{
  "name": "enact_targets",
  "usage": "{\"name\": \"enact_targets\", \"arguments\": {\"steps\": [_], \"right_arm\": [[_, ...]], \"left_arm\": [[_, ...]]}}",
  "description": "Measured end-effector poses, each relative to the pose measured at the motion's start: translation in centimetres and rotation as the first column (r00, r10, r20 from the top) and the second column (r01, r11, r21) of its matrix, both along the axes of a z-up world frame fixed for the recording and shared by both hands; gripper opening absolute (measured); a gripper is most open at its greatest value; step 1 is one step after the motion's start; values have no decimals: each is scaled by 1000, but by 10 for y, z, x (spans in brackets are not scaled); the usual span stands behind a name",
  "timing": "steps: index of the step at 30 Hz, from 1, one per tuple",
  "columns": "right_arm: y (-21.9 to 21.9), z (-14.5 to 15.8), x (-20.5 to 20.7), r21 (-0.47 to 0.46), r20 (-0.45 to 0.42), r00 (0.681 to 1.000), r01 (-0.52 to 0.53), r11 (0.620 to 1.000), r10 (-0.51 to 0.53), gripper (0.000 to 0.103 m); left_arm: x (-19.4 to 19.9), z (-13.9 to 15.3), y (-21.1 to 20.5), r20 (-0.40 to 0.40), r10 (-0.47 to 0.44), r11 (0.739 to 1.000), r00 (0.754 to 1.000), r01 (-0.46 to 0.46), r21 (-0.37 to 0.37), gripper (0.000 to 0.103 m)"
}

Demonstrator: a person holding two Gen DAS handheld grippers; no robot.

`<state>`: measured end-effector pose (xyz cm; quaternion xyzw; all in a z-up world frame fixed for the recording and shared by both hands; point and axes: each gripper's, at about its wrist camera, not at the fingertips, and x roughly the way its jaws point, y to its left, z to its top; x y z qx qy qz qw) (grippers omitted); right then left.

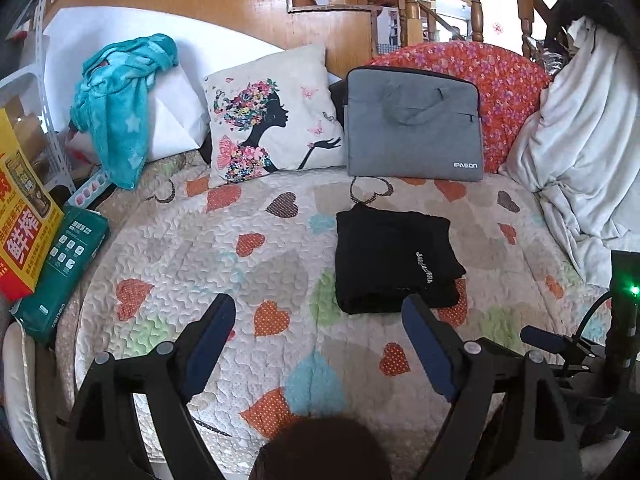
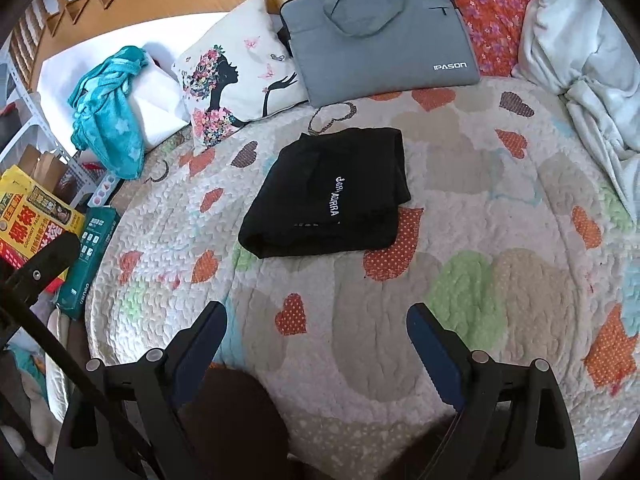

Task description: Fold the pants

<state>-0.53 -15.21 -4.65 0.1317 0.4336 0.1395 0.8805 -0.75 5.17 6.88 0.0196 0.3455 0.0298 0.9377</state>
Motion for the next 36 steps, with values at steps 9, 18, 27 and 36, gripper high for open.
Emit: {"name": "enact_targets", "arguments": {"steps": [9,18,27,36], "right_arm": [[-5,-6,1,-6,-18,1000,15,1000,-15,95],[6,-14,3,-42,-37,999,-3,999,2,95],[13,-22,6,-65,-57,998,-22,998,19,95],[14,-28,8,-67,-73,997,-26,997,21,95]], "left_arm": [[3,-8,-7,-28,-6,1000,1000,7,16,85],[8,-16,-3,-53,-4,1000,999,4,2,85],[16,-25,-3,-89,-13,1000,996,11,-19,85],[18,-28,-4,-86,-7,1000,996,5,-22,85]]}}
